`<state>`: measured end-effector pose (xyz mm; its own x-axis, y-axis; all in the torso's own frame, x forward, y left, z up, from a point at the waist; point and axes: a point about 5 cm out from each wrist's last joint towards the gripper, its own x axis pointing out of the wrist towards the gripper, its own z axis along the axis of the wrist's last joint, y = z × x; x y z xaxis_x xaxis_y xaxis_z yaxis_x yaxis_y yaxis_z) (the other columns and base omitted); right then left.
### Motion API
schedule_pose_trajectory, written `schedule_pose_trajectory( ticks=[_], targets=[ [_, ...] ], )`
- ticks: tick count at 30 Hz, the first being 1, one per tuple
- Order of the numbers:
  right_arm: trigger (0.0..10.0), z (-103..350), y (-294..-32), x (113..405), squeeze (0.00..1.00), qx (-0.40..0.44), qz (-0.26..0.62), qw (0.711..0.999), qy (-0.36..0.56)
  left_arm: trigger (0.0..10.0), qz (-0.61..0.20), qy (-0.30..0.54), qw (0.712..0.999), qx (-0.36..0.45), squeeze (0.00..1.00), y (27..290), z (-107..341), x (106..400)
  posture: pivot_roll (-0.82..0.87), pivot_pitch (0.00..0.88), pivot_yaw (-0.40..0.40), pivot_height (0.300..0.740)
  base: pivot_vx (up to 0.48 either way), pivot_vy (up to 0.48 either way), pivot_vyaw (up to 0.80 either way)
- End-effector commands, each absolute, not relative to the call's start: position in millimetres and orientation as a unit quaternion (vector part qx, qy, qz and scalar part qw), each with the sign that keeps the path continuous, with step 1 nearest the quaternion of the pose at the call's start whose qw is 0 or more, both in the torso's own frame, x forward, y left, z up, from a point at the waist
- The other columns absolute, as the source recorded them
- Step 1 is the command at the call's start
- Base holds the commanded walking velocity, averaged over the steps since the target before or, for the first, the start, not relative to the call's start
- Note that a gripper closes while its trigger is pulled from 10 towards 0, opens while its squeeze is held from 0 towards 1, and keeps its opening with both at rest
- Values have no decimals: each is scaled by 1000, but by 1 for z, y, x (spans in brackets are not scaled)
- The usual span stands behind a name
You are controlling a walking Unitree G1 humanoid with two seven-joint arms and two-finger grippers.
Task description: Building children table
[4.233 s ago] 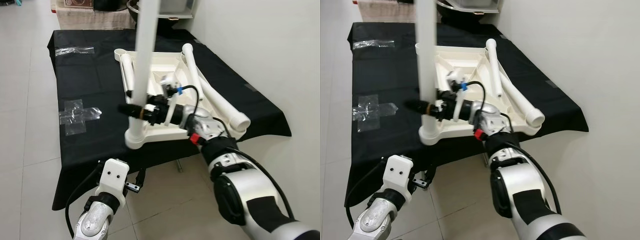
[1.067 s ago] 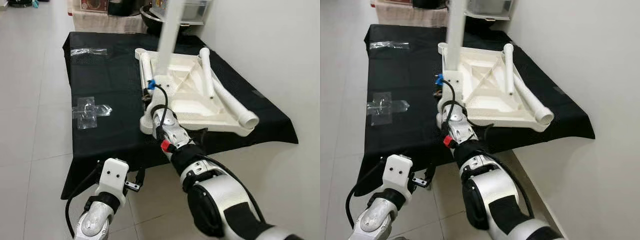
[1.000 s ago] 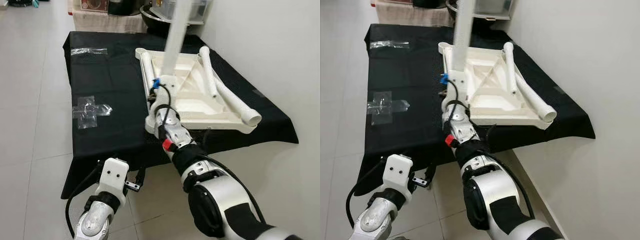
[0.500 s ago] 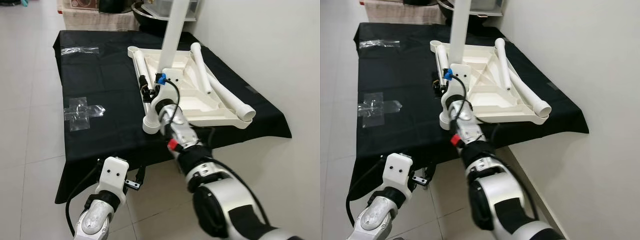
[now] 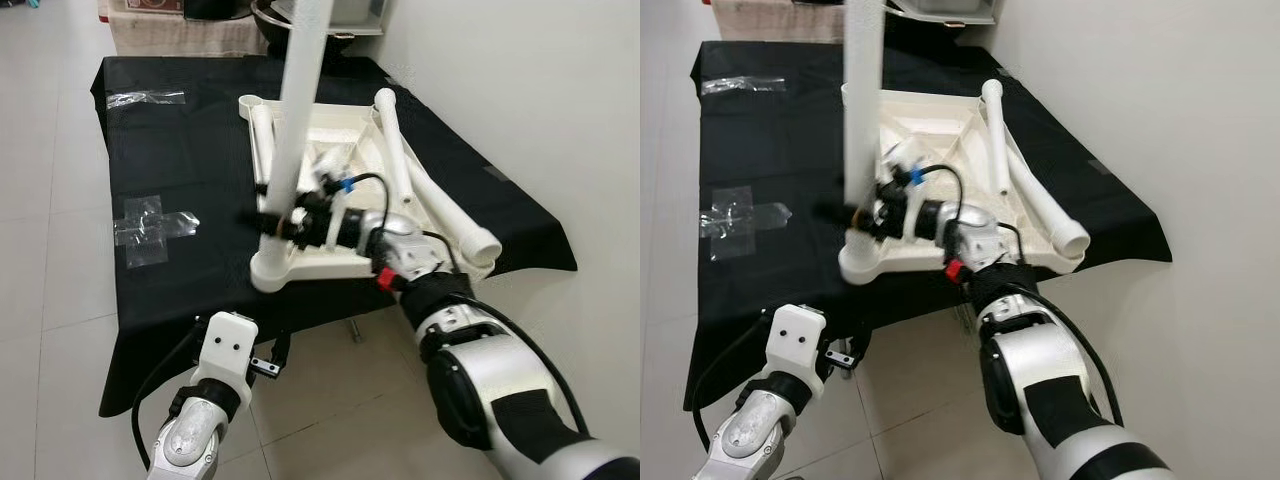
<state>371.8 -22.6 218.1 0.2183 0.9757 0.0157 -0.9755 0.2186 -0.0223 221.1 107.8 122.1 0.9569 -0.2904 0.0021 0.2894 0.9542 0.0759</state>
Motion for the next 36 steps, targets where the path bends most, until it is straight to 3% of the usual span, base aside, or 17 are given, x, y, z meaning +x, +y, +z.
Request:
schedule_pose_trajectory(
  ticks=[1, 5, 6, 8, 10, 11, 14, 18, 19, 21, 22, 24, 30, 31, 34, 35, 36],
  targets=[
    [10000, 217, -14, 368, 0, -23, 649, 760, -5, 10000, -149, -2, 988, 35, 0, 105, 120, 220, 129, 107, -185, 740, 0, 0, 0],
    [10000, 225, 6, 363, 0, -23, 654, 756, -21, 10000, -148, -2, 988, 34, 0, 105, 120, 219, 128, 110, -188, 740, 0, 0, 0],
    [0, 227, 10, 365, 0, -19, 638, 769, -31, 10000, -148, -2, 988, 33, 0, 105, 120, 219, 128, 110, -188, 740, 0, 0, 0],
    [0, 229, 12, 365, 0, -16, 627, 778, -38, 10000, -148, -2, 988, 33, 0, 105, 120, 219, 128, 110, -188, 740, 0, 0, 0],
    [0, 233, 15, 370, 0, -1, 578, 814, -52, 10000, -148, 0, 988, 32, 0, 104, 119, 218, 128, 102, -189, 740, 0, 0, 0],
    [0, 233, 15, 370, 0, -1, 578, 814, -52, 10000, -148, 0, 988, 32, 0, 104, 119, 218, 128, 102, -189, 740, 0, 0, 0],
    [0, 232, 11, 381, 0, 6, 472, 880, -49, 10000, -149, 1, 988, 32, 0, 104, 119, 218, 127, 96, -188, 740, 0, 0, 0],
    [0, 229, 8, 386, 0, 2, 417, 908, -41, 10000, -149, 1, 988, 32, 0, 104, 118, 218, 124, 91, -187, 740, 0, 0, 0],
    [0, 223, 2, 392, 0, -10, 325, 946, -22, 10000, -149, 2, 988, 32, 0, 104, 118, 218, 124, 89, -188, 740, 0, 0, 0],
    [0, 217, -9, 397, 0, -11, 218, 976, -10, 10000, -150, 2, 988, 32, 0, 104, 118, 218, 122, 83, -184, 740, 0, 0, 0],
    [0, 217, -9, 397, 0, -11, 218, 976, -10, 10000, -150, 2, 988, 32, 0, 104, 118, 218, 122, 83, -184, 740, 0, 0, 0],
    [0, 209, -28, 400, 0, 14, 66, 998, 6, 10000, -150, 1, 988, 34, 0, 103, 117, 218, 128, 77, -189, 740, 0, 0, 0],
    [0, 199, -32, 394, 0, 56, -25, 998, 16, 10000, -151, 1, 988, 34, 0, 103, 117, 218, 126, 76, -187, 740, 0, 0, 0],
    [2431, 201, -27, 393, 0, 71, -9, 997, 12, 10000, -151, 2, 988, 34, 0, 103, 117, 218, 125, 78, -185, 740, 0, 0, 0],
    [2431, 204, -20, 392, 0, 88, 4, 996, 7, 10000, -151, 2, 988, 34, 0, 103, 117, 218, 125, 78, -185, 740, 0, 0, 0],
    [10000, 205, -19, 392, 0, 84, 5, 996, 1, 10000, -152, 2, 988, 34, 0, 102, 117, 218, 123, 78, -184, 740, 0, 0, 0],
    [10000, 207, -18, 391, 0, 82, 4, 997, -4, 10000, -152, 2, 988, 34, 0, 102, 118, 218, 123, 78, -184, 740, 0, 0, 0]
  ],
)
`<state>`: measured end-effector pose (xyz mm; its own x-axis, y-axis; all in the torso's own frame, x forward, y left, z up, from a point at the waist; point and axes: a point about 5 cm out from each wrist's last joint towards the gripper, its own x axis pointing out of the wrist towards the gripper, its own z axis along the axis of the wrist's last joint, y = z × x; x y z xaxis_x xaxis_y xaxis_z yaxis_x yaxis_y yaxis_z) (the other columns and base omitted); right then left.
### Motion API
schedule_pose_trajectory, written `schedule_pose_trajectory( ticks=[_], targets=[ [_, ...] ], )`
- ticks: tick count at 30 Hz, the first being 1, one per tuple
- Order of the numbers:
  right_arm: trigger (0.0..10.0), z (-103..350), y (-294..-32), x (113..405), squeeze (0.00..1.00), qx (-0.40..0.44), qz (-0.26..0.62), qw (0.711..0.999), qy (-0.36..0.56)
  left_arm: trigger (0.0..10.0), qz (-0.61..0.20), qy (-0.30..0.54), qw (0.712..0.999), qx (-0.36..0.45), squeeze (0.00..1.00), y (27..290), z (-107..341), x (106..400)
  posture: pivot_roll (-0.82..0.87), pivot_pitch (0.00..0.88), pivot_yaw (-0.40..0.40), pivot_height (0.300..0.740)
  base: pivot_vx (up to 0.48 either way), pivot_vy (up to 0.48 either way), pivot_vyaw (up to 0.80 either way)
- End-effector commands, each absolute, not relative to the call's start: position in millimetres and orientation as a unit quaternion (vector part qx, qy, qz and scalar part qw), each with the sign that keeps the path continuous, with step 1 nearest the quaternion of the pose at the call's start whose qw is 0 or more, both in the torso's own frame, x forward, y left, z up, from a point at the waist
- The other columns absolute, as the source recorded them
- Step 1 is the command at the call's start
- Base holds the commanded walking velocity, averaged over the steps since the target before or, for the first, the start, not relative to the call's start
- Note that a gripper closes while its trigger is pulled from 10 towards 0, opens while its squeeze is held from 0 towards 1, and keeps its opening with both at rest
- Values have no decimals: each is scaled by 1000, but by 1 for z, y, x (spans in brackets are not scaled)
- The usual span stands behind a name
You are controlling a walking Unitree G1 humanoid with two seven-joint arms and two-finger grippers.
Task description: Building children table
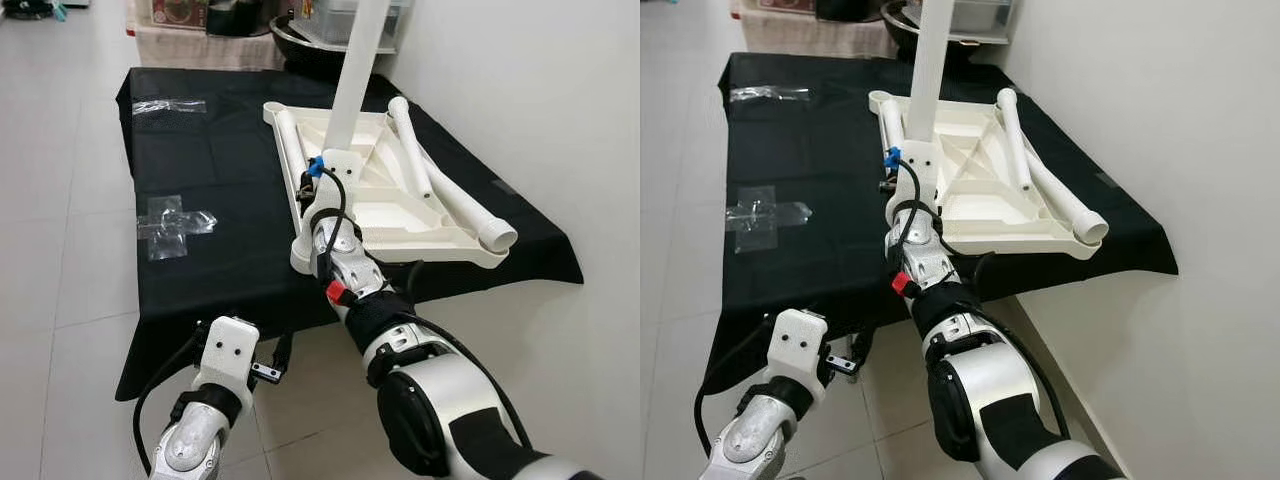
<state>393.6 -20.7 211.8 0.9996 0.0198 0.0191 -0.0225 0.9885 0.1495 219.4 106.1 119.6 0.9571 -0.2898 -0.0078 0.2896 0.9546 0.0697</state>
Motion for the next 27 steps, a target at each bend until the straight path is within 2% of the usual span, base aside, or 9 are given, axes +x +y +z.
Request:
schedule_pose_trajectory(
  ticks=[1, 6, 7, 11, 13, 17, 22, 24, 27],
  targets=[
    [10000, 212, -20, 391, 1000, 83, 13, 996, -30, 10000, -152, 2, 988, 34, 0, 103, 118, 219, 122, 84, -184, 740, 0, 0, 0],
    [10000, 222, -27, 393, 914, 81, 27, 994, -71, 10000, -151, 2, 988, 34, 0, 103, 118, 219, 124, 85, -183, 740, 0, 0, 0],
    [10000, 225, -26, 395, 0, 96, 87, 989, -73, 10000, -151, 2, 988, 35, 0, 104, 118, 219, 126, 87, -181, 740, 0, 0, 0],
    [10000, 227, -20, 394, 0, 121, 233, 962, -70, 10000, -151, 2, 988, 36, 0, 104, 118, 220, 126, 91, -180, 740, 0, 0, 0],
    [10000, 227, -20, 394, 0, 121, 233, 962, -70, 10000, -151, 2, 988, 36, 0, 104, 118, 220, 126, 91, -180, 740, 0, 0, 0],
    [10000, 222, -25, 381, 0, 147, 506, 850, -21, 10000, -150, -2, 988, 37, 0, 105, 120, 219, 124, 95, -182, 740, 0, 0, 0],
    [10000, 226, -25, 375, 0, 123, 573, 810, -30, 10000, -151, -2, 988, 37, 0, 106, 120, 219, 128, 104, -180, 740, 0, 0, 0],
    [10000, 229, -16, 365, 0, 82, 649, 756, -31, 10000, -150, -3, 988, 37, 0, 106, 121, 219, 128, 104, -179, 740, 0, 0, 0],
    [10000, 227, -4, 362, 0, 47, 655, 754, -26, 10000, -150, -3, 988, 37, 0, 106, 121, 218, 129, 106, -182, 740, 0, 0, 0]
  ],
)
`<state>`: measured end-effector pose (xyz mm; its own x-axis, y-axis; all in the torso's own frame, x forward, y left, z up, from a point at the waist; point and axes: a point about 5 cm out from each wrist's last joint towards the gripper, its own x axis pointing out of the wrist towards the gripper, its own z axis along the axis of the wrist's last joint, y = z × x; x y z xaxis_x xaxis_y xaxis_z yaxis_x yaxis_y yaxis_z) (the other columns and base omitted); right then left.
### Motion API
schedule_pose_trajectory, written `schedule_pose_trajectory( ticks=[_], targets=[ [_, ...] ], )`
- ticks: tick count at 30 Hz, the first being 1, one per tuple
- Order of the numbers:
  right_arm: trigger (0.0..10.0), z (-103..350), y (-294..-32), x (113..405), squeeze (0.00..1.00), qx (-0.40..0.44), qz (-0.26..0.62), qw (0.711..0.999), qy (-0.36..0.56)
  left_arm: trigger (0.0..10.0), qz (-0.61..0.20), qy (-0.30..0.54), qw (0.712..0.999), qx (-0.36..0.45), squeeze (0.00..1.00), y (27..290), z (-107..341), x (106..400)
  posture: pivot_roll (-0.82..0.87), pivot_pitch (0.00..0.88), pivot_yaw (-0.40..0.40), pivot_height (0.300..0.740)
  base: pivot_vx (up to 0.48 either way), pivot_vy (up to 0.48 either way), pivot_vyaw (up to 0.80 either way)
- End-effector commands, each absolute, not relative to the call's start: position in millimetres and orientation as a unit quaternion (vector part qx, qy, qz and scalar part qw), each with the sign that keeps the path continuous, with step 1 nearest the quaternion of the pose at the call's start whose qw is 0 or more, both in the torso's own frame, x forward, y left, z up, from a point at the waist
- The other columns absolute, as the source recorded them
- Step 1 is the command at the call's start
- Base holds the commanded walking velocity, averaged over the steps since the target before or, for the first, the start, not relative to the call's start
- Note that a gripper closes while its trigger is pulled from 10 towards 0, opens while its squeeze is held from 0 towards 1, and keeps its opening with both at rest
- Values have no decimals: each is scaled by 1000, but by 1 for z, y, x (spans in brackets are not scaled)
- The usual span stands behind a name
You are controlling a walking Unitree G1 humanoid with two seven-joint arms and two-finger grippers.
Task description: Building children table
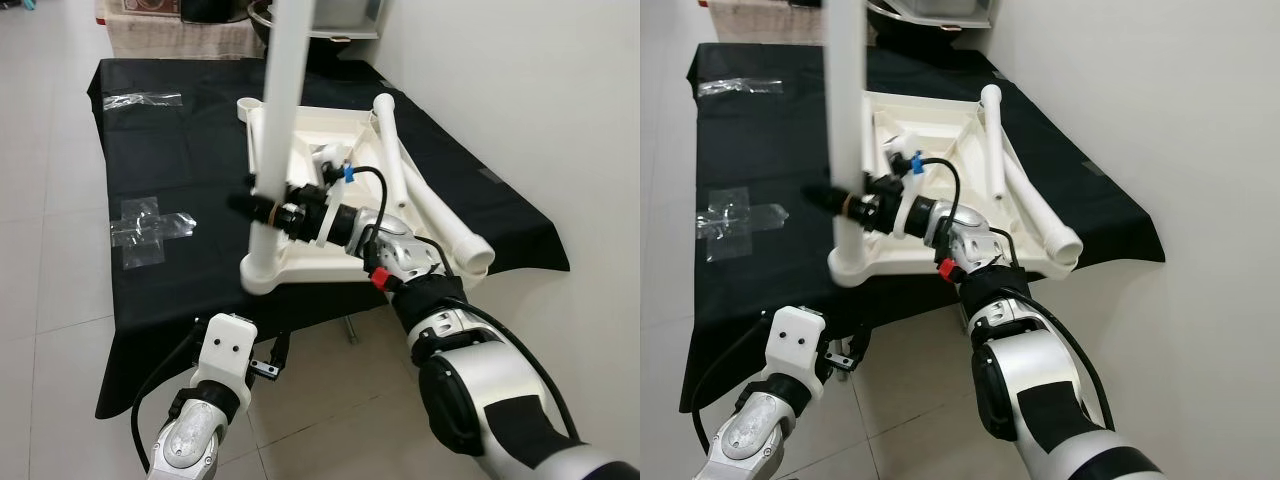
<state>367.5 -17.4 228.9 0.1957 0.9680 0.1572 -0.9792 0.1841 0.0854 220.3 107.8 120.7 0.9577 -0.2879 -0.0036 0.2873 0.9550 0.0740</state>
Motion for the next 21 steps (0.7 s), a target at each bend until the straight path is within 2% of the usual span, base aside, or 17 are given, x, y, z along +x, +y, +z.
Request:
schedule_pose_trajectory(
  ticks=[1, 6, 7, 8, 9, 10, 12, 15, 18, 21],
  targets=[
    [10000, 225, 1, 361, 0, 32, 659, 751, -23, 10000, -151, -3, 988, 36, 0, 106, 121, 218, 128, 108, -181, 740, 0, 0, 0],
    [10000, 218, 13, 353, 0, -14, 693, 721, -12, 10000, -150, -2, 988, 36, 0, 105, 121, 219, 129, 110, -185, 740, 0, 0, 0],
    [0, 217, 17, 355, 0, -26, 672, 740, -6, 10000, -150, -2, 988, 35, 0, 105, 121, 219, 129, 112, -186, 740, 0, 0, 0],
    [0, 217, 20, 357, 0, -33, 652, 758, -3, 10000, -150, -2, 988, 35, 0, 105, 121, 218, 129, 112, -187, 740, 0, 0, 0],
    [0, 217, 20, 357, 0, -33, 652, 758, -3, 10000, -150, -2, 988, 35, 0, 105, 121, 218, 129, 112, -187, 740, 0, 0, 0],
    [0, 220, 23, 362, 0, -31, 617, 786, -10, 10000, -149, -2, 988, 34, 0, 105, 121, 218, 130, 114, -189, 740, 0, 0, 0],
    [0, 227, 23, 368, 0, -20, 564, 825, -28, 10000, -149, -1, 988, 34, 0, 105, 121, 219, 127, 115, -190, 740, 0, 0, 0],
    [0, 234, 18, 376, 0, -6, 510, 859, -48, 10000, -149, -1, 988, 33, 0, 105, 120, 219, 125, 117, -189, 740, 0, 0, 0],
    [0, 238, 11, 387, 0, 3, 401, 915, -52, 10000, -149, 0, 988, 32, 0, 105, 120, 218, 121, 115, -188, 740, 0, 0, 0],
    [0, 237, 5, 393, 0, 7, 318, 947, -44, 10000, -149, 1, 988, 33, 0, 105, 120, 219, 121, 112, -188, 740, 0, 0, 0]
  ],
)
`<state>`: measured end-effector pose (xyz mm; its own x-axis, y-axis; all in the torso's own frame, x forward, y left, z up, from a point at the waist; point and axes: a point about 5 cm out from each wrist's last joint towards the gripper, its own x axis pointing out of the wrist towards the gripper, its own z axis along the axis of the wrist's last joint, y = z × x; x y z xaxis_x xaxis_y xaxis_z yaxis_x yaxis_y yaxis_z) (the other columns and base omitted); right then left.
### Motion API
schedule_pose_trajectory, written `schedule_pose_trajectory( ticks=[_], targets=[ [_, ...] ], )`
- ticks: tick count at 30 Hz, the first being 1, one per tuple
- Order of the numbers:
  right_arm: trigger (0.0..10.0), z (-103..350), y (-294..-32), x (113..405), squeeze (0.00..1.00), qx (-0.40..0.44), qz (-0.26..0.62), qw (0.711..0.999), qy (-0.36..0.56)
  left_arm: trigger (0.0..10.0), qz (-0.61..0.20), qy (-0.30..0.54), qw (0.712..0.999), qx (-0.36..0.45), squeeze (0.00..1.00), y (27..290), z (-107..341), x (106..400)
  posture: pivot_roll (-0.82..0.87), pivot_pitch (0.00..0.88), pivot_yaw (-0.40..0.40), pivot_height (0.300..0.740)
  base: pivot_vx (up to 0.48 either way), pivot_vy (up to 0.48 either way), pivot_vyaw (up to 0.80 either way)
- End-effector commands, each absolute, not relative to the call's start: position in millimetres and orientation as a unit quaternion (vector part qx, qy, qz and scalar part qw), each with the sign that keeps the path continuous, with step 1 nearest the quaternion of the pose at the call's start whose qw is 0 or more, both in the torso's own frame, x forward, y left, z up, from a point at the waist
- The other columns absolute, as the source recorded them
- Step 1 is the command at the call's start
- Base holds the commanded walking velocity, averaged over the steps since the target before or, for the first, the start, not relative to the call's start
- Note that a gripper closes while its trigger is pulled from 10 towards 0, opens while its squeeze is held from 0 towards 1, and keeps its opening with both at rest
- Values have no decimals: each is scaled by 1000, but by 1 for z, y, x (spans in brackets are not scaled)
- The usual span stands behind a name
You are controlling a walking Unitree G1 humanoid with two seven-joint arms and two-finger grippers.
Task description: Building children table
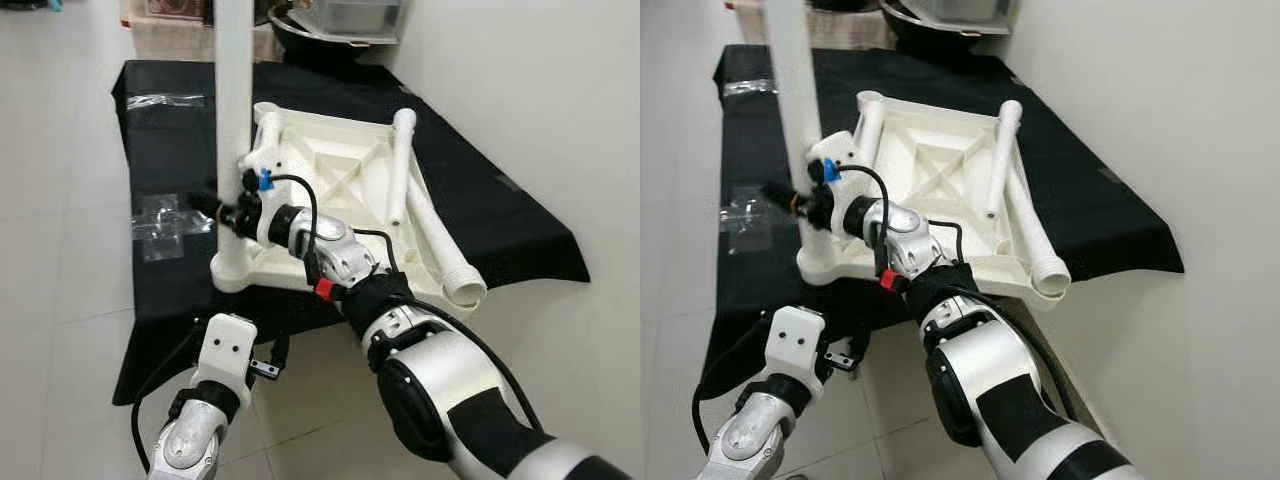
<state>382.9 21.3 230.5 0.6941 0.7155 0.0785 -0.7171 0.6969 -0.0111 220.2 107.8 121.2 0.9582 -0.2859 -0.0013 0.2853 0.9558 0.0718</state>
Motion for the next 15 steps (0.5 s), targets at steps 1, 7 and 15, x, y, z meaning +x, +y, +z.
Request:
schedule_pose_trajectory(
  ticks=[1, 7, 15],
  targets=[
    [0, 236, 0, 396, 0, 19, 268, 963, -37, 10000, -149, 1, 988, 33, 0, 105, 120, 219, 121, 112, -188, 740, 0, 0, 0],
    [0, 220, -24, 401, 0, 65, 34, 997, 2, 10000, -150, 1, 988, 34, 0, 105, 119, 218, 126, 101, -189, 740, 0, 0, 0],
    [10000, 211, -10, 392, 0, 106, 12, 994, 14, 10000, -150, 2, 988, 36, 0, 104, 119, 218, 127, 92, -188, 740, 0, 0, 0]
  ],
)
